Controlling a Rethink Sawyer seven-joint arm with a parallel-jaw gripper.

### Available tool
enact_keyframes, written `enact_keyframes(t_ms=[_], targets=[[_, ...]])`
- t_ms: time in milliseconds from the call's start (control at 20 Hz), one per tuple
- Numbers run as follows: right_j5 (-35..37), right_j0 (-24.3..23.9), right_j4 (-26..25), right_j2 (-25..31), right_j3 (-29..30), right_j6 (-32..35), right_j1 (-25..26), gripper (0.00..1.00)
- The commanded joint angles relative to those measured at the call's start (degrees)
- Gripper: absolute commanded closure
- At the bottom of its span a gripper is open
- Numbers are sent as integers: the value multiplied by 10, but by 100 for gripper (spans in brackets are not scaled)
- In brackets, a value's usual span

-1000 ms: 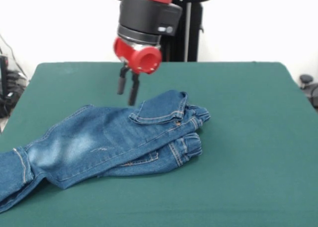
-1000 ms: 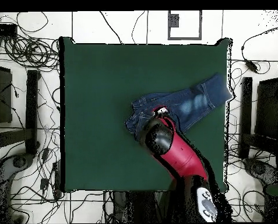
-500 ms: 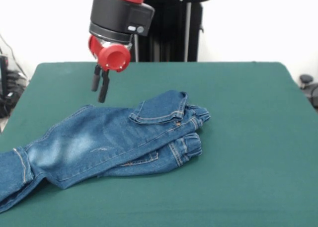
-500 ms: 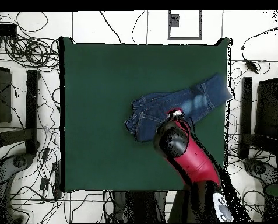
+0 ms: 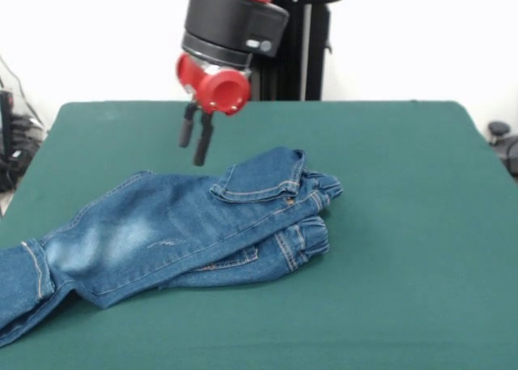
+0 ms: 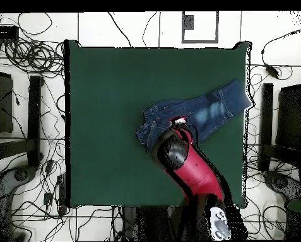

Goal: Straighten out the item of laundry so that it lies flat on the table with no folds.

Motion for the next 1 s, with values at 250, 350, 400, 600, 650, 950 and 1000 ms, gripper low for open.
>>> enact_keyframes(t_ms=[250, 350, 400, 600, 650, 950, 1000], targets=[[41, 63, 104, 0, 23, 180, 67, 0], [34, 63, 112, 3, 22, 178, 72, 0], [29, 63, 115, 5, 21, 177, 75, 0], [8, 65, 125, 19, 21, 175, 84, 0], [4, 71, 131, 21, 21, 178, 87, 0], [-30, 50, 118, 50, 30, 177, 90, 0], [-30, 48, 115, 53, 31, 176, 87, 0]])
